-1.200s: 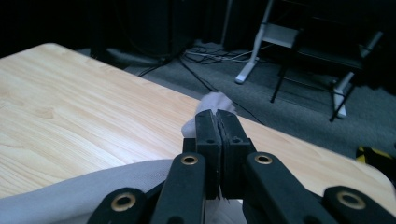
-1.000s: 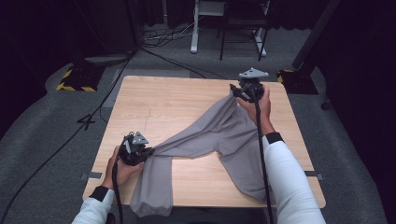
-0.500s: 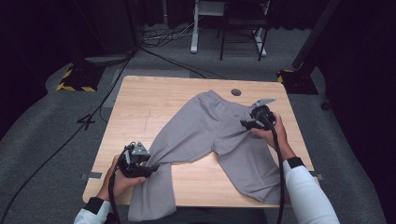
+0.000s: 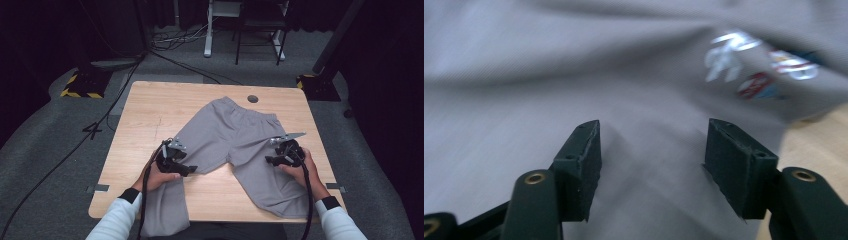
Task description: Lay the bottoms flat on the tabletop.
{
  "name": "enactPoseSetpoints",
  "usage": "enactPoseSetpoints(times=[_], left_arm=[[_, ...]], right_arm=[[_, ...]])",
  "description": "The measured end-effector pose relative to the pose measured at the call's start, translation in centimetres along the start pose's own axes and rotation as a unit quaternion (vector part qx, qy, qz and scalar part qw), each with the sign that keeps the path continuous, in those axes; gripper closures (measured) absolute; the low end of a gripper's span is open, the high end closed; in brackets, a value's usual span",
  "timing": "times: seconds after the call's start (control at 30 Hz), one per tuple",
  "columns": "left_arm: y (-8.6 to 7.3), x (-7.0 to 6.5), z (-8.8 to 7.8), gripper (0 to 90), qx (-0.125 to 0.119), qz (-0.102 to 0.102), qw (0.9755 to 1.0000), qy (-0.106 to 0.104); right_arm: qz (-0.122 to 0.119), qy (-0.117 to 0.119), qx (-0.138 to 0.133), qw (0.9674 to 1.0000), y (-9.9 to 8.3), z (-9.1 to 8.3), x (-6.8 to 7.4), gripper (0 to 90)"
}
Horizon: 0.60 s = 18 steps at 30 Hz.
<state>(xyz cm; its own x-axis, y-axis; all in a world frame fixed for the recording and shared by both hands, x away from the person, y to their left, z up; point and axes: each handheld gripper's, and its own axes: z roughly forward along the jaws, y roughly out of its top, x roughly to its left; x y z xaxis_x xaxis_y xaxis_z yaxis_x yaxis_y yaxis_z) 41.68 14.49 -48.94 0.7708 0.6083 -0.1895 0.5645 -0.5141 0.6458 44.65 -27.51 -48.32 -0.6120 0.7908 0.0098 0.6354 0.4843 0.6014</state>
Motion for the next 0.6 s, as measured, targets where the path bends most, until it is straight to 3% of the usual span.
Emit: enactPoseSetpoints(times=[0.2, 0.37, 0.5, 0.6], left_arm=[[1.9, 0.8, 1.9, 31.1, -0.014, -0.017, 0.9997, -0.014], [3.9, 1.2, 3.9, 31.3, -0.031, -0.015, 0.9994, -0.005], [6.3, 1.0, 6.1, 32.7, -0.027, 0.001, 0.9992, 0.029], [7.9, 0.9, 7.6, 32.7, -0.026, 0.012, 0.9988, 0.04]], right_arm=[[0.015, -0.017, -0.008, 0.9997, 1.6, 1.3, -1.0, 40.5], [0.02, -0.025, -0.009, 0.9994, 4.2, 3.4, -1.5, 40.7], [0.013, -0.037, 0.0, 0.9992, 6.1, 4.5, -1.7, 41.3], [0.018, -0.045, 0.005, 0.9988, 7.1, 5.2, -2.2, 39.7]])
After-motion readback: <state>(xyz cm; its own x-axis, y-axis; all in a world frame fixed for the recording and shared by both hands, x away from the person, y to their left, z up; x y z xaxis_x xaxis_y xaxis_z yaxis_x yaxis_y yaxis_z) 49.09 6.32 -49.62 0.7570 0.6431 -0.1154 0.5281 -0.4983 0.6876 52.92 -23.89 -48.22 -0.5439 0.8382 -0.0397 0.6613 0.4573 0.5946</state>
